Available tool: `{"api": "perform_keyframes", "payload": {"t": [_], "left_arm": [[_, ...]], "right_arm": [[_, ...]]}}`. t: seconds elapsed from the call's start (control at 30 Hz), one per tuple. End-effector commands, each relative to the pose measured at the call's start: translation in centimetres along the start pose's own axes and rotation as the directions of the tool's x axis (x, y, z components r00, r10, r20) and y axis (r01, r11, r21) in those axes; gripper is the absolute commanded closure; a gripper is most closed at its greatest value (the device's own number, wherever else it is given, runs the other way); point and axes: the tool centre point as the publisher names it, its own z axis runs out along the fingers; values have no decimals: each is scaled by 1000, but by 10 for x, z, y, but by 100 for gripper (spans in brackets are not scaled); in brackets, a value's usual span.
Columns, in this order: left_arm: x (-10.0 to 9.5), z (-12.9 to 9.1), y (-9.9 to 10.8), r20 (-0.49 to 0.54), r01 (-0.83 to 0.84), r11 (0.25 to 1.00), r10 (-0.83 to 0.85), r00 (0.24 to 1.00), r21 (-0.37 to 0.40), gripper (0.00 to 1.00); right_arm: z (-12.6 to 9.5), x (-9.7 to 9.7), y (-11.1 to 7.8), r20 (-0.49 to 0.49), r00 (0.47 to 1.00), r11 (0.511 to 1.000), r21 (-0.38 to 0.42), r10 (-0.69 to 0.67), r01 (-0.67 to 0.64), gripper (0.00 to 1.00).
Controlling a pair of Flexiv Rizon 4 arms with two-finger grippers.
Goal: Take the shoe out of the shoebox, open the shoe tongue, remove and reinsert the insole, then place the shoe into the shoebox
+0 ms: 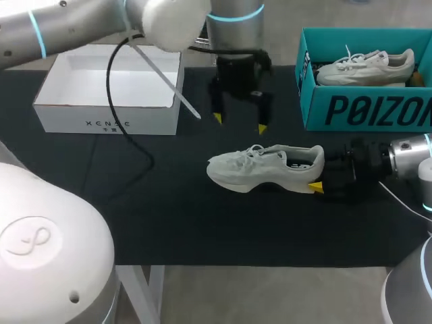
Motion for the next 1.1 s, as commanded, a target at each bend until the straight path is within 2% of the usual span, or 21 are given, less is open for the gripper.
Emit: {"api": "perform_keyframes", "payload": {"t": [0.03,0.33,0.5,0.73,1.1], "left_arm": [[29,20,-16,66,31,999,-30,997,-18,0],[53,46,-32,148,101,995,-97,984,-20,0],[59,66,-35,183,142,990,-137,973,-15,0],[68,79,-34,224,143,990,-141,964,8,0],[69,104,-33,252,181,983,-176,952,1,0]], "right_arm": [[2,-1,-2,2,1000,1000,1,-1,1,100],[2,-1,-2,2,1000,1000,1,-1,1,100],[2,-1,-2,2,1000,1000,1,-1,1,100],[2,-1,-2,2,1000,1000,1,-1,1,100],[2,-1,-2,2,1000,1000,1,-1,1,100]]}}
